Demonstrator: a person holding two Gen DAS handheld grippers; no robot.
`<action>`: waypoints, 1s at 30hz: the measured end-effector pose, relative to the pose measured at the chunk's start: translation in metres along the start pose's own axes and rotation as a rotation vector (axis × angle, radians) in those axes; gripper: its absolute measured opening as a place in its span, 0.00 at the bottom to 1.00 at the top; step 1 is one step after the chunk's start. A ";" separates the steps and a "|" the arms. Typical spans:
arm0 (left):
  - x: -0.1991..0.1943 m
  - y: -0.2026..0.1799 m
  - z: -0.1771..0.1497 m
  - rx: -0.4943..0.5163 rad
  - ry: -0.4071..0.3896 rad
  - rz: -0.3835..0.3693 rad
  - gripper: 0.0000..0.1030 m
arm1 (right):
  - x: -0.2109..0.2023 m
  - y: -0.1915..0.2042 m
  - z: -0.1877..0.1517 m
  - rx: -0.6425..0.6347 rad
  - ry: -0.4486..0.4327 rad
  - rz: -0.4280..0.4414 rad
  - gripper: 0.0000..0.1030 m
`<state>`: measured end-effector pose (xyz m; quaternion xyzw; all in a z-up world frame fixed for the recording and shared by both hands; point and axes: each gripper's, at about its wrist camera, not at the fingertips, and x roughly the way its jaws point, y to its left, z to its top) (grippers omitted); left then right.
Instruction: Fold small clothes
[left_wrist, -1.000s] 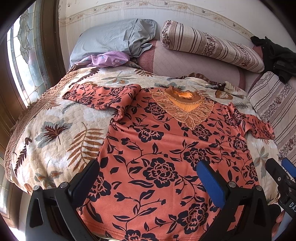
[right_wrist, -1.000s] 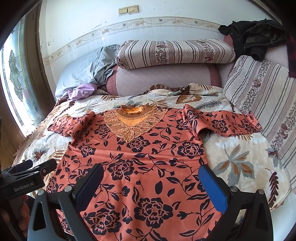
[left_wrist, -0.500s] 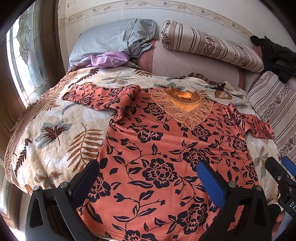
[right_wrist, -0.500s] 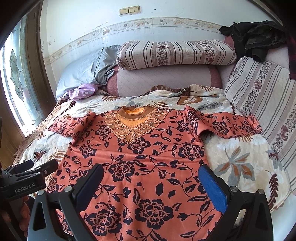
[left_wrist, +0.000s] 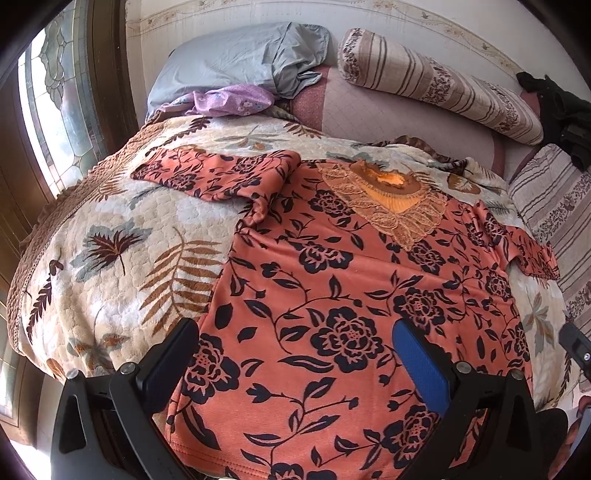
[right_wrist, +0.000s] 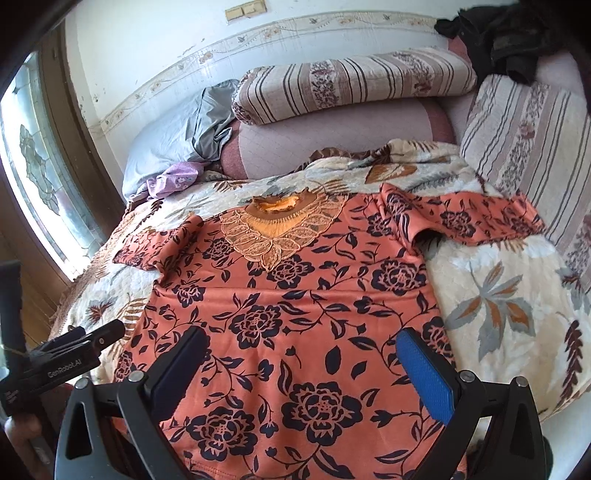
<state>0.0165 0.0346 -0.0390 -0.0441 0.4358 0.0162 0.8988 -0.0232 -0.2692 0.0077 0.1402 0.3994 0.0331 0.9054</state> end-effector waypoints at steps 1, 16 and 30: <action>0.007 0.007 0.000 -0.014 0.016 0.014 1.00 | 0.002 -0.013 -0.001 0.033 0.012 0.005 1.00; 0.075 0.027 -0.001 -0.037 0.092 0.099 1.00 | 0.027 -0.291 0.069 0.764 -0.102 0.065 0.89; 0.118 0.019 0.004 -0.039 0.124 0.100 1.00 | 0.117 -0.431 0.136 0.935 -0.097 -0.189 0.59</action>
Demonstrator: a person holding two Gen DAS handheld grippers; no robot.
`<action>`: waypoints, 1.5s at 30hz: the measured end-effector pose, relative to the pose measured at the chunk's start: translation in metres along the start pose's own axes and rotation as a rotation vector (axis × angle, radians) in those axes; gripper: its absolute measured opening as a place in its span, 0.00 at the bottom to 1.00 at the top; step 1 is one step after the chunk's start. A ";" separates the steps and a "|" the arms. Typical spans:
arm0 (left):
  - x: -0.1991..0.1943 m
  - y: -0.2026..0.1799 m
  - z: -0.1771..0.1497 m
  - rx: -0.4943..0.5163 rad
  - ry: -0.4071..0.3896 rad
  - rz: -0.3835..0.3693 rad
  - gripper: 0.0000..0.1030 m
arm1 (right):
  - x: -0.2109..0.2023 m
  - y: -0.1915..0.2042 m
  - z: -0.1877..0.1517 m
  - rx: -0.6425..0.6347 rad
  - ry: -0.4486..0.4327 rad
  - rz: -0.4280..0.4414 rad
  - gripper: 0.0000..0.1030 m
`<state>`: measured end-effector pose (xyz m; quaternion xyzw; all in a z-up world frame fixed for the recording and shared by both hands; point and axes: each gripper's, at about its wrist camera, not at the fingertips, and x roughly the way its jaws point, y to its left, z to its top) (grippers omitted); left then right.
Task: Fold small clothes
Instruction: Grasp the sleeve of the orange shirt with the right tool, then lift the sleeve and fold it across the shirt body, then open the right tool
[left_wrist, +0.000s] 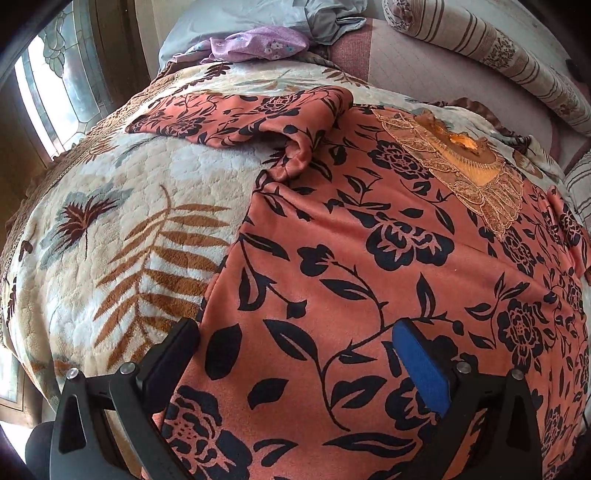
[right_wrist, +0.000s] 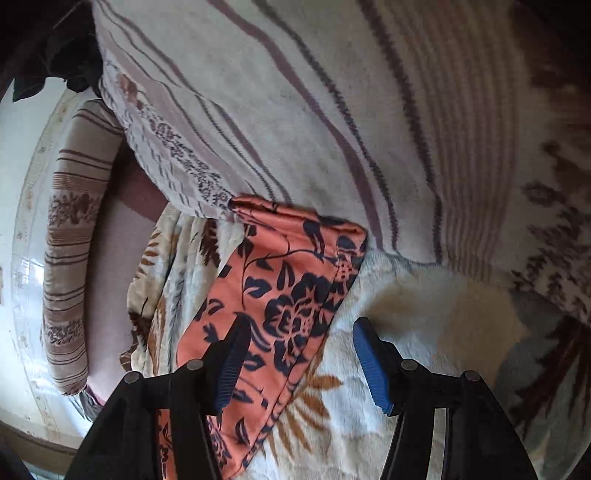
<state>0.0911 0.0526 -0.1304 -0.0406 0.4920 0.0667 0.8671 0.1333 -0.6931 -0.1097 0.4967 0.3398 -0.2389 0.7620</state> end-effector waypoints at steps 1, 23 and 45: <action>0.002 0.001 -0.001 0.001 -0.001 0.006 1.00 | 0.003 0.002 0.003 -0.008 -0.012 -0.009 0.59; 0.000 0.032 -0.006 -0.040 -0.044 -0.133 1.00 | -0.115 0.258 -0.108 -0.536 -0.091 0.316 0.07; -0.015 0.083 0.002 -0.228 -0.152 -0.123 1.00 | -0.038 0.160 -0.251 -0.334 0.191 0.290 0.81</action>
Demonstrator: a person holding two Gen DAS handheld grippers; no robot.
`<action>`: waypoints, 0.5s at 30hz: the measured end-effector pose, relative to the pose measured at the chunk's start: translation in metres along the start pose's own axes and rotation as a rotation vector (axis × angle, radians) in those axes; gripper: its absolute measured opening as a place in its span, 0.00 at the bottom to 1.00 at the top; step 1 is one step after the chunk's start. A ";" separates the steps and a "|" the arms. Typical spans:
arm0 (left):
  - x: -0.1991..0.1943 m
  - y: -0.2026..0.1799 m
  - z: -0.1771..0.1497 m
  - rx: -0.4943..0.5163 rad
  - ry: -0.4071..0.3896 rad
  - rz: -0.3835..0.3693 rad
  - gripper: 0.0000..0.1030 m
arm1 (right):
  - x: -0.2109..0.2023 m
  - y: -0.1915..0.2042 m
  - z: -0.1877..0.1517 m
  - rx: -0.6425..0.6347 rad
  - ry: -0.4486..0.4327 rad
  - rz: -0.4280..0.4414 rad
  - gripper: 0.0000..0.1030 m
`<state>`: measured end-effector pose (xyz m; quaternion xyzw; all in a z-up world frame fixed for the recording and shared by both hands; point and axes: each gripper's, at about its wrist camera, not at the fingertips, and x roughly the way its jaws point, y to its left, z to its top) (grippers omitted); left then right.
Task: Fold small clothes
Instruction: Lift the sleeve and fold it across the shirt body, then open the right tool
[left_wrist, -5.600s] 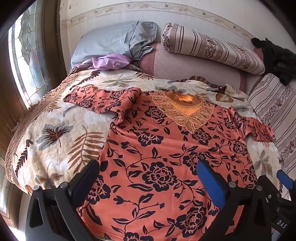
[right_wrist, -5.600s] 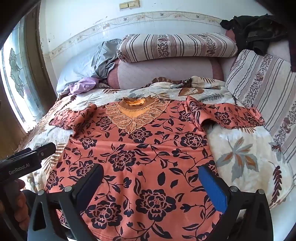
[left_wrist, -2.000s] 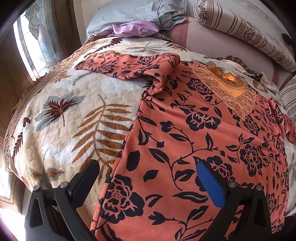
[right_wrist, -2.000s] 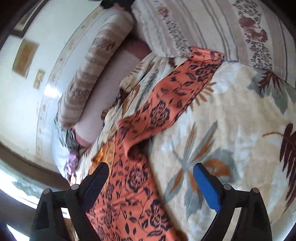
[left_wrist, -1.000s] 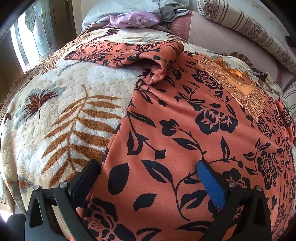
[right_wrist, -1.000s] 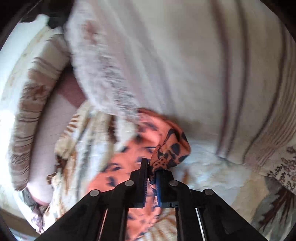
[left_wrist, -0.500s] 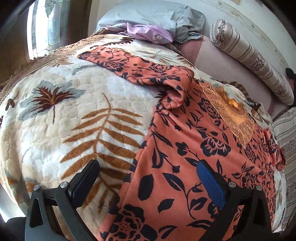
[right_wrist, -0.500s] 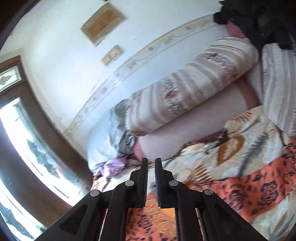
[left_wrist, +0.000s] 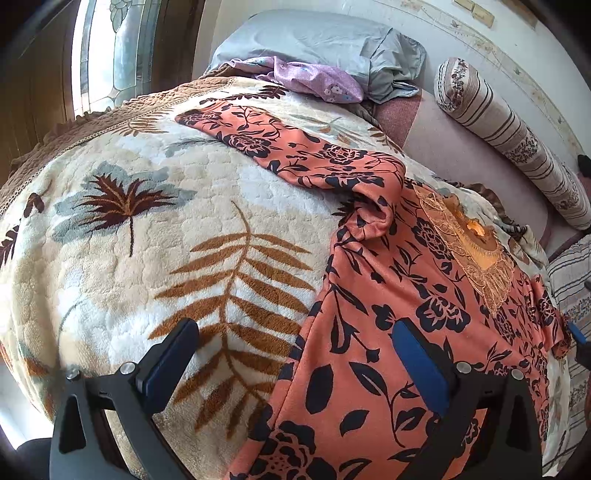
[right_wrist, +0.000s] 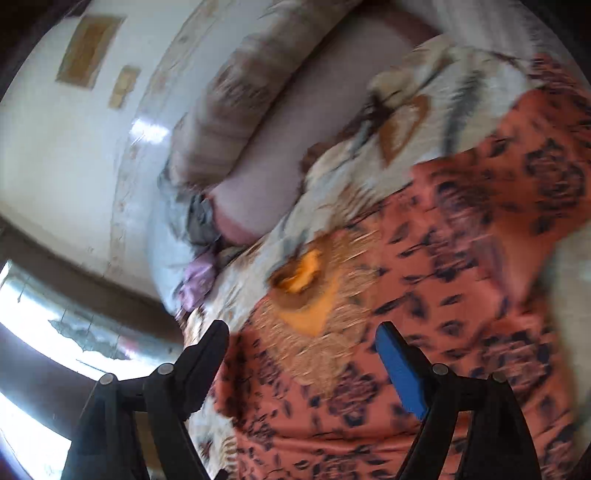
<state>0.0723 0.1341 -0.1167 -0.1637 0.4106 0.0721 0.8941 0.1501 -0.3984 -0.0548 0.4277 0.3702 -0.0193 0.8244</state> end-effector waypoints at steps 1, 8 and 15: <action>0.001 -0.002 0.000 0.010 -0.002 0.008 1.00 | -0.015 -0.022 0.017 -0.033 -0.051 -0.111 0.81; 0.008 -0.016 -0.001 0.058 -0.020 0.067 1.00 | -0.009 -0.087 0.120 -0.305 0.012 -0.588 0.62; 0.017 -0.019 -0.003 0.088 -0.002 0.090 1.00 | 0.052 -0.118 0.174 -0.312 0.151 -0.827 0.31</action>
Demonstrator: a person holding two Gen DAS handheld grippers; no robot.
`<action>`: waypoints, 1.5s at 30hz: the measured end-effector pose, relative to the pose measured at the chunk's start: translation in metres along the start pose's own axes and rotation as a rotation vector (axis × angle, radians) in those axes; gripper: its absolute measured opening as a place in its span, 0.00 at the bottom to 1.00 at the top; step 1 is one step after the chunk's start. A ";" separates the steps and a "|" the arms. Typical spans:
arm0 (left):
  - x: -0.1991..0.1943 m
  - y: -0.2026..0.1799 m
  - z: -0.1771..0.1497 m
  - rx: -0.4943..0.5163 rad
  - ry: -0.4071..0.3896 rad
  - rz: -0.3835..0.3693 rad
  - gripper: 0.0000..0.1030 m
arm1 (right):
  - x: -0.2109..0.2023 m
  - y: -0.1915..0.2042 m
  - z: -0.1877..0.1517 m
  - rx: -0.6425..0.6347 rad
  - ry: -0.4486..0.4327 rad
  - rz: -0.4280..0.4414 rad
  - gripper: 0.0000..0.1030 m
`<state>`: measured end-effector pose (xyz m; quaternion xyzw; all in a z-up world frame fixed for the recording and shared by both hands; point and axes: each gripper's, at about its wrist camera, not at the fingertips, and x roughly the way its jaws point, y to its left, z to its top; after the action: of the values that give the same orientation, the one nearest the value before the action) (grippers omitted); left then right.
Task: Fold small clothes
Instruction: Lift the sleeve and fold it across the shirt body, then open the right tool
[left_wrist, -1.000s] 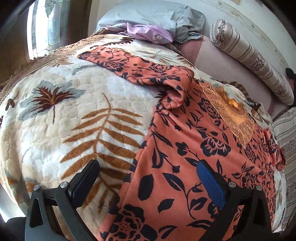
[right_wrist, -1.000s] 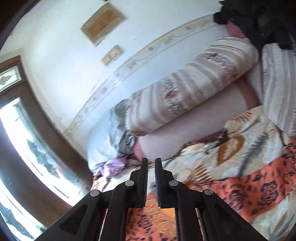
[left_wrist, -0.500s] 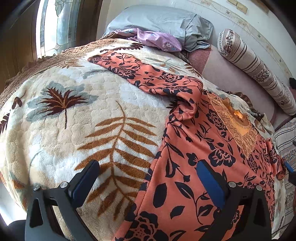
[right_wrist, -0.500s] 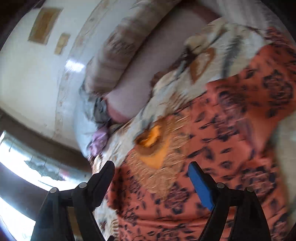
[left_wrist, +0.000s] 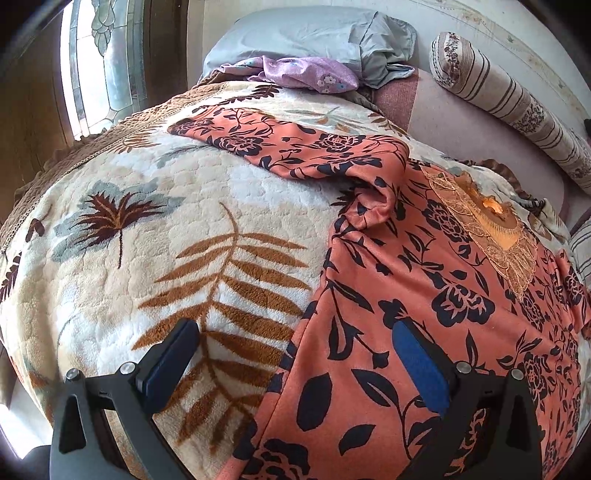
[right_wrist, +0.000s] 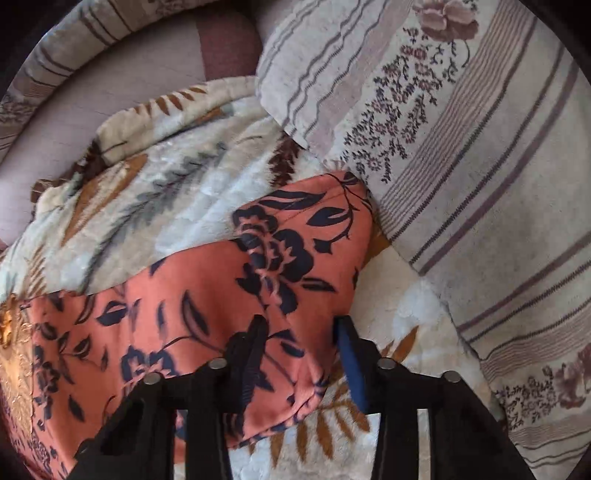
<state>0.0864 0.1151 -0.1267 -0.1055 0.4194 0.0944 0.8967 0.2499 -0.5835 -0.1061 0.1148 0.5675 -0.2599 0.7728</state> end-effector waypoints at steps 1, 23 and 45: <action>0.000 0.001 0.001 -0.001 -0.001 -0.003 1.00 | 0.005 -0.006 0.002 0.026 0.014 -0.005 0.21; -0.033 0.033 0.015 -0.154 -0.089 -0.163 1.00 | -0.266 0.247 -0.105 -0.137 -0.316 0.948 0.11; -0.041 0.003 0.025 -0.183 0.031 -0.520 1.00 | -0.122 0.182 -0.221 -0.067 -0.055 0.965 0.99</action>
<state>0.0785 0.1216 -0.0800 -0.2917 0.3818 -0.1033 0.8709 0.1389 -0.2936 -0.0865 0.3334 0.4369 0.1437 0.8230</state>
